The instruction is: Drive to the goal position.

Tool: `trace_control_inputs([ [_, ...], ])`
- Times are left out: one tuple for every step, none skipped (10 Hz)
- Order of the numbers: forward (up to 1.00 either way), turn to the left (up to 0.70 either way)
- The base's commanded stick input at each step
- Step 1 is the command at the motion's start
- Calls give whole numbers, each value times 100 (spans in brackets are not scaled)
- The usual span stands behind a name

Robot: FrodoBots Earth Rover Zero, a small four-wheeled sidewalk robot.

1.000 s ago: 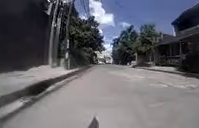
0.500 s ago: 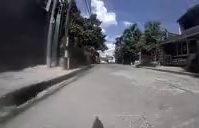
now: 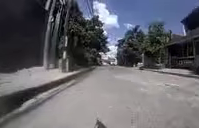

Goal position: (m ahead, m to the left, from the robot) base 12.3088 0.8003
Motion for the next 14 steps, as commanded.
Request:
trace_control_inputs([
  [100, -31],
  [100, -10],
  [100, -2],
  [100, -2],
  [100, -2],
  [100, -2],
  [100, -3],
  [100, -3],
  [100, -3],
  [100, -3],
  [100, -3],
  [100, -3],
  [100, -5],
  [100, -6],
])
